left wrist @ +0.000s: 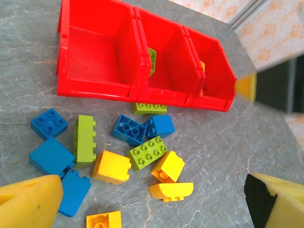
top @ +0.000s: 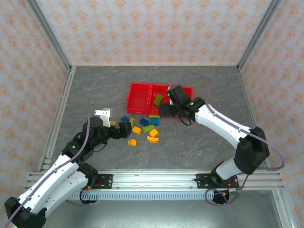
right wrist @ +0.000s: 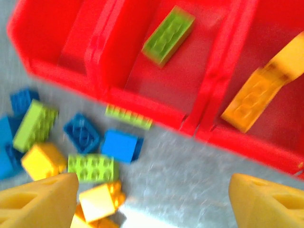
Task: Sort the legos into containers by color
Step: Pick up the lego from the bottom-center of the table.
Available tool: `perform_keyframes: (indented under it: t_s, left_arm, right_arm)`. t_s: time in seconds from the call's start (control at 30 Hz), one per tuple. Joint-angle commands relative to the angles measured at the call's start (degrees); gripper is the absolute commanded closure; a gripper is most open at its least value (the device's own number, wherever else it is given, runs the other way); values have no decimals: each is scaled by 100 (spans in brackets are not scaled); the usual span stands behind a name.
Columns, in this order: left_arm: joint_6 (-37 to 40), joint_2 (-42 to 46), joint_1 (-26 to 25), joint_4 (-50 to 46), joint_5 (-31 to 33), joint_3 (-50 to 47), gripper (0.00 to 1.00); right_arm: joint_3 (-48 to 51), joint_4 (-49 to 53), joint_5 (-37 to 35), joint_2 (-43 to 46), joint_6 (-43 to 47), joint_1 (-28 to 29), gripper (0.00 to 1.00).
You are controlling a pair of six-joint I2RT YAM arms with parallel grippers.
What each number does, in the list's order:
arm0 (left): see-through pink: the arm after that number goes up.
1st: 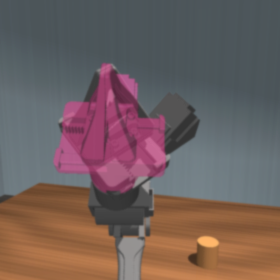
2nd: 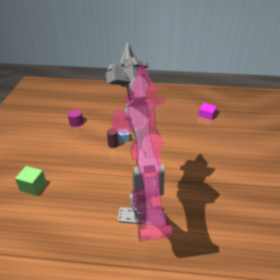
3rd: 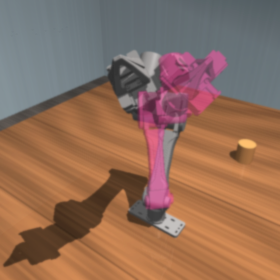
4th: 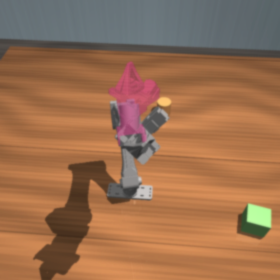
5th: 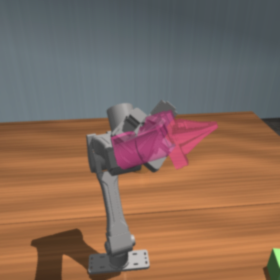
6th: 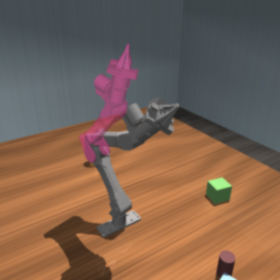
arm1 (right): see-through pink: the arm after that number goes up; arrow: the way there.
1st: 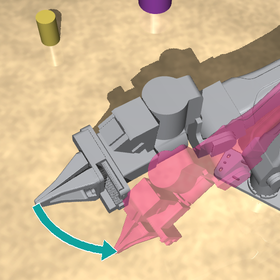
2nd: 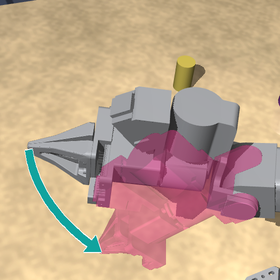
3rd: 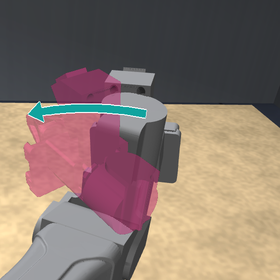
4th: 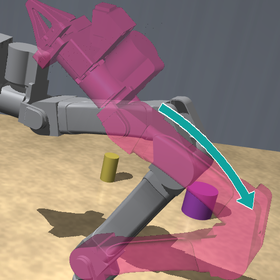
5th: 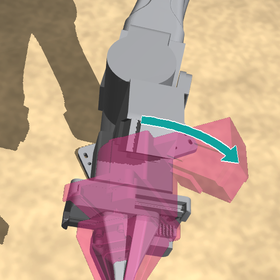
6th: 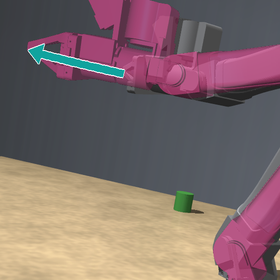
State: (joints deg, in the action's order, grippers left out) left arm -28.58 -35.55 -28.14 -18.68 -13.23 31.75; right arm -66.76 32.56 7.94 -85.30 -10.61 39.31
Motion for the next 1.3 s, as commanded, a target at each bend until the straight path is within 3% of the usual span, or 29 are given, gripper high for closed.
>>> perform_keyframes:
  t_s: [0.0,0.13,0.4,0.7,1.13,1.27]
  left_arm:
    - [-55,288,-61,-70,406,41,1]
    - [-166,691,-68,-253,687,93,1]
    - [-471,1424,-94,-878,1183,408,1]
    - [-234,1330,-91,-989,1203,484,1]
    - [121,1325,-91,-759,786,357,1]
    - [125,1458,-95,-695,821,306,1]
  right_arm:
    - [343,43,51,-222,457,346,21]
    - [394,27,-26,-511,645,938,20]
    - [166,365,-40,-1385,840,1534,22]
    - [69,351,-126,-1692,783,1675,28]
    - [-284,286,30,-2238,888,1846,45]
    - [-353,261,221,-2370,925,1880,59]
